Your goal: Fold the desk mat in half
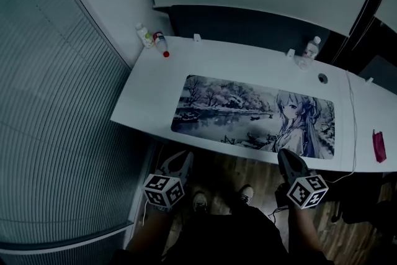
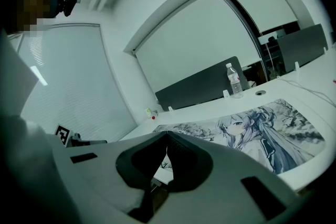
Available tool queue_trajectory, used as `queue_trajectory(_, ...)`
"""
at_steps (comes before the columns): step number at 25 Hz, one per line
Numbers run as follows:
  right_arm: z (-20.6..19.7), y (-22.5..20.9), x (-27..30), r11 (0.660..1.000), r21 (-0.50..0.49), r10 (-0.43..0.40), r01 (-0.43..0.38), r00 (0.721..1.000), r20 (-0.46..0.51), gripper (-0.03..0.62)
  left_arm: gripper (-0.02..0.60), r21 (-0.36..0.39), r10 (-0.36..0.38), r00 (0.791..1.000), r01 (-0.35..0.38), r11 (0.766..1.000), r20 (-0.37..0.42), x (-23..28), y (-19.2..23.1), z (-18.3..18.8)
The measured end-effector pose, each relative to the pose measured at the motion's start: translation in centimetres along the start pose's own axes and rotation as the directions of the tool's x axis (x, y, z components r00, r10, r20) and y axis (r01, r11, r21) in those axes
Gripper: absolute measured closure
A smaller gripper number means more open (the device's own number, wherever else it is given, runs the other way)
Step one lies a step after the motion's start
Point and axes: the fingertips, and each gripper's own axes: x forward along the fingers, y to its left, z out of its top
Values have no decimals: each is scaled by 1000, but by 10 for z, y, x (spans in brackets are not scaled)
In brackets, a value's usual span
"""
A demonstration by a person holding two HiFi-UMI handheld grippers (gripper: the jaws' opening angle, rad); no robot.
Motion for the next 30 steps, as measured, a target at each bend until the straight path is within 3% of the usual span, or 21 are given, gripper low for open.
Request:
queue_trajectory(7, 2, -14, 11, 996, -8, 84, -84, 995, -49, 571, 574, -21, 105, 994, -105, 994, 17, 6, -1, -7)
queue_trajectory(16, 9, -28, 18, 985, -21, 170, -173, 980, -100, 571, 574, -61, 241, 970, -238, 969, 36, 10, 9, -12)
queue_trajectory(26, 7, -42, 26, 982, 0, 189, -190, 974, -124, 571, 572, -48, 331, 944, -331, 943, 3, 19, 36, -16)
queue_trajectory(30, 5, -42, 35, 985, 15, 170, -169, 978, -123, 571, 523, -40, 338, 941, -338, 940, -18, 30, 57, -12)
